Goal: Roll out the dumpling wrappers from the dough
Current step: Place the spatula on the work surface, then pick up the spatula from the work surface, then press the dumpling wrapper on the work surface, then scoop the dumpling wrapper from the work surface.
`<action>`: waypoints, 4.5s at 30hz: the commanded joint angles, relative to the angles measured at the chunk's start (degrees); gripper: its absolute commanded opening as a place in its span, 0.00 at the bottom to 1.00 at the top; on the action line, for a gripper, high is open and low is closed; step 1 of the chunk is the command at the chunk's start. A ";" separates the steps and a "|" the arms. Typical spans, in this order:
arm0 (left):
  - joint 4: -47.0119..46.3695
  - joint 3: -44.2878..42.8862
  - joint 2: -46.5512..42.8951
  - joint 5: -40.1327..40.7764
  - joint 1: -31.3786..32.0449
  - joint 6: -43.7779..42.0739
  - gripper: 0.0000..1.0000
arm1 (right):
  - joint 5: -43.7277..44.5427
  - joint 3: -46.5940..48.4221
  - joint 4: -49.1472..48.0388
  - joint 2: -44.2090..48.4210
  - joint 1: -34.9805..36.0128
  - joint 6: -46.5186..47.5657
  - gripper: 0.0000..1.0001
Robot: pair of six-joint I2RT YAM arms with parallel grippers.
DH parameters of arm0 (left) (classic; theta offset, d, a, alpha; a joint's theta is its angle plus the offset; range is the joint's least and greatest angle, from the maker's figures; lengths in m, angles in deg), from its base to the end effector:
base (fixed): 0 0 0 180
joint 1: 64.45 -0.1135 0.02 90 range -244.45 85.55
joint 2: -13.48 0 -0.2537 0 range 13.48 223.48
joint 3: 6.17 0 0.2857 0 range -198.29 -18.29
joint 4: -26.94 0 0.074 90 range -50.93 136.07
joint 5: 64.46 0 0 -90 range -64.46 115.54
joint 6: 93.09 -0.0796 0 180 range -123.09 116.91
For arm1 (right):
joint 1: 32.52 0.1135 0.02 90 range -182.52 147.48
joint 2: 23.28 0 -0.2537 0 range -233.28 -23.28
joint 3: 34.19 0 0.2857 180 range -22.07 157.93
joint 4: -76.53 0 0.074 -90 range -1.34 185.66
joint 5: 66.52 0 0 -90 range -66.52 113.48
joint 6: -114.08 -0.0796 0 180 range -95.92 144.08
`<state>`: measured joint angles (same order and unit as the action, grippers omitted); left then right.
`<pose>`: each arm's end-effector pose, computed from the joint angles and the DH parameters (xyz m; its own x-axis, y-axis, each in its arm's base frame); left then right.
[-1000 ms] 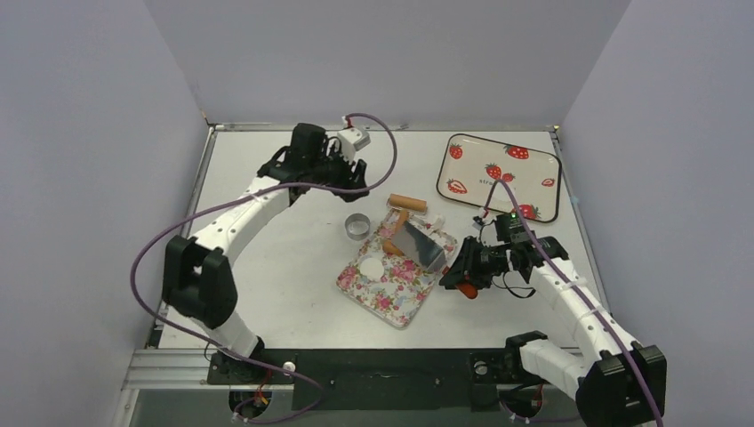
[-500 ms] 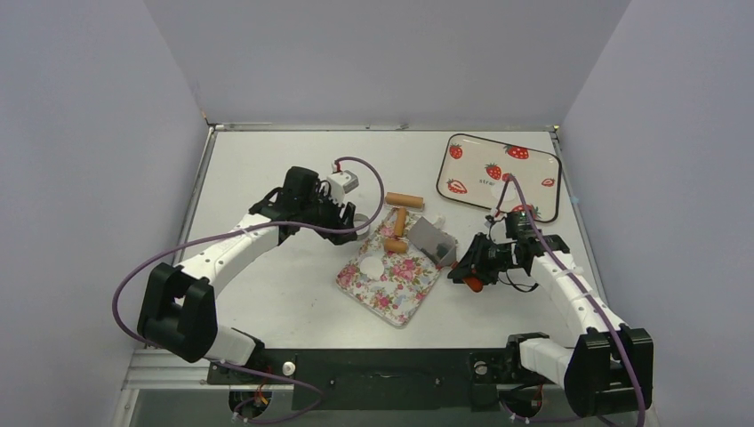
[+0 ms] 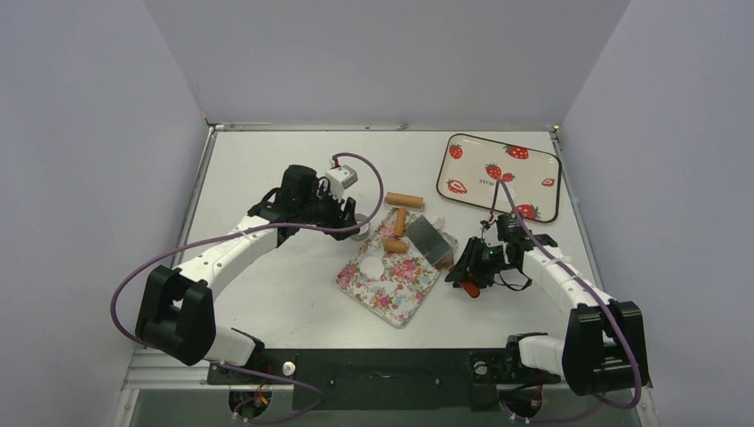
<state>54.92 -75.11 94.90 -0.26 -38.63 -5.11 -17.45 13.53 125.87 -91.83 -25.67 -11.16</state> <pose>0.3197 -0.1932 0.2081 -0.5594 0.3059 -0.7703 0.7104 0.6558 -0.2554 0.2318 0.0804 0.1218 -0.9421 0.3259 0.0785 0.2851 0.6557 0.6991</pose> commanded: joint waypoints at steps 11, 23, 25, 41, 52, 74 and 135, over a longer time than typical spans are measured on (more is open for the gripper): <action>-4.51 0.40 -2.18 -0.45 -0.24 0.36 0.54 | 14.90 12.22 10.72 -5.30 4.41 10.52 0.74; -5.90 1.01 -1.99 0.81 -0.81 1.13 0.54 | 44.95 21.74 26.16 -8.00 24.43 14.05 0.89; -6.42 2.16 -2.24 1.02 -0.86 2.57 0.54 | 43.79 21.65 24.82 -8.42 25.91 13.59 0.89; -7.57 13.45 -5.76 11.91 -0.69 12.80 0.54 | 48.45 21.29 20.56 -19.13 29.49 13.81 0.81; -10.61 15.44 -6.18 9.78 -0.75 16.10 0.54 | 49.18 21.25 21.67 -18.15 27.78 12.49 0.02; -20.88 27.64 -8.79 19.63 -1.24 28.02 0.54 | 42.21 32.34 30.35 -19.13 51.10 21.22 0.00; -26.69 33.52 -8.73 15.60 4.50 28.51 0.43 | 47.24 41.50 52.50 -13.69 62.22 -3.37 0.00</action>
<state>31.04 -42.04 86.51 13.33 -34.39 24.68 28.21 57.11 177.78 -107.09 35.75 -12.10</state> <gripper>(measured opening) 0.433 0.262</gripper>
